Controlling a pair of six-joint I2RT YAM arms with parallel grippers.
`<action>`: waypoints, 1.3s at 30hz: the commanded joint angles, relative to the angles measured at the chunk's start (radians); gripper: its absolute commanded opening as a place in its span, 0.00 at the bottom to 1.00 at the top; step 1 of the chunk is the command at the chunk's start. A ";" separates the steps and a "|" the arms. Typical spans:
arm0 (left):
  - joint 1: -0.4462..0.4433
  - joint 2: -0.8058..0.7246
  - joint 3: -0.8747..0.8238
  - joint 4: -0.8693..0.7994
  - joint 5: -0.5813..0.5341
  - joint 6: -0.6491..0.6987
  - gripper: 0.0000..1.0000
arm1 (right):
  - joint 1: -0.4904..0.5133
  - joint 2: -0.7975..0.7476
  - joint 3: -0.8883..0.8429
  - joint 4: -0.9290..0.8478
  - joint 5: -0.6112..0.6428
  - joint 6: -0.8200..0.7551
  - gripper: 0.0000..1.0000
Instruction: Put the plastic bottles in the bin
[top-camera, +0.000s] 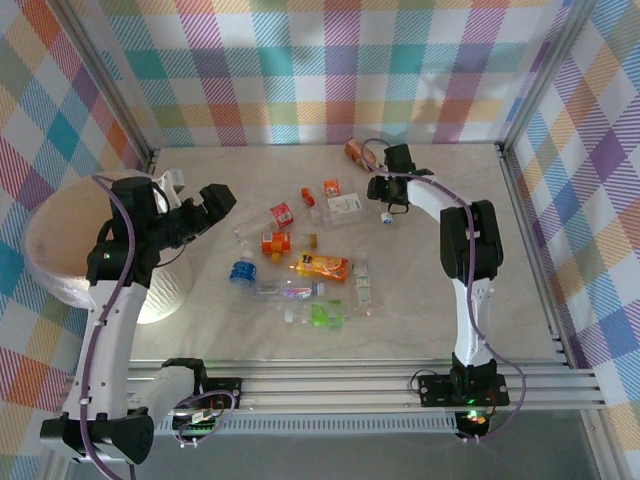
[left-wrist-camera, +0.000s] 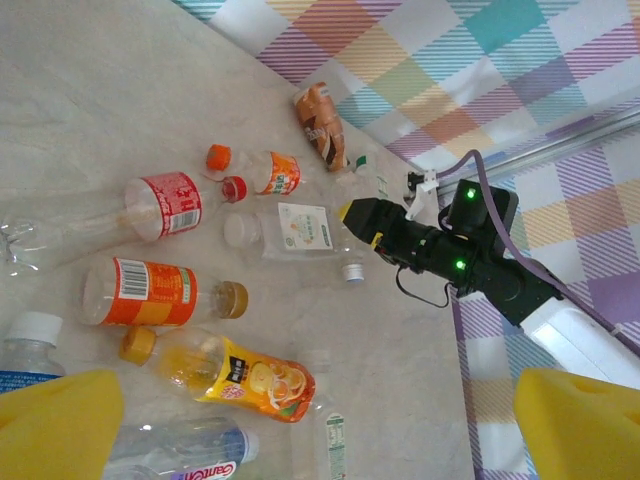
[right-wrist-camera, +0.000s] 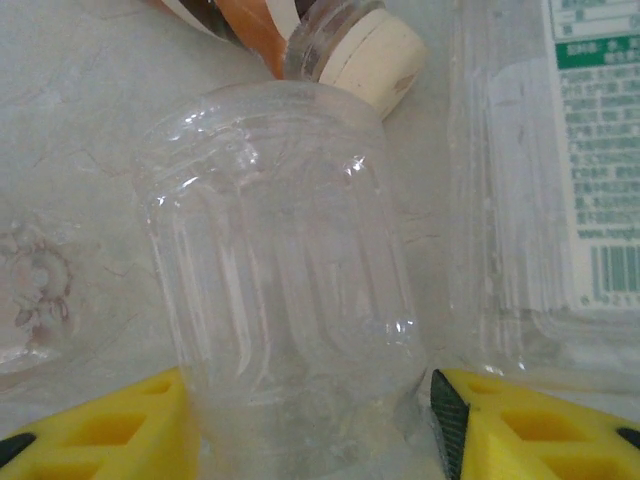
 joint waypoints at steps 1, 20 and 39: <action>-0.027 0.008 -0.002 0.043 -0.002 0.019 1.00 | 0.001 -0.099 -0.071 0.001 -0.038 -0.008 0.54; -0.366 0.301 -0.013 0.495 0.145 -0.101 1.00 | 0.043 -0.731 -0.603 0.526 -0.729 0.253 0.46; -0.475 0.405 -0.054 0.822 0.031 -0.224 0.97 | 0.187 -0.751 -0.557 0.686 -0.942 0.192 0.48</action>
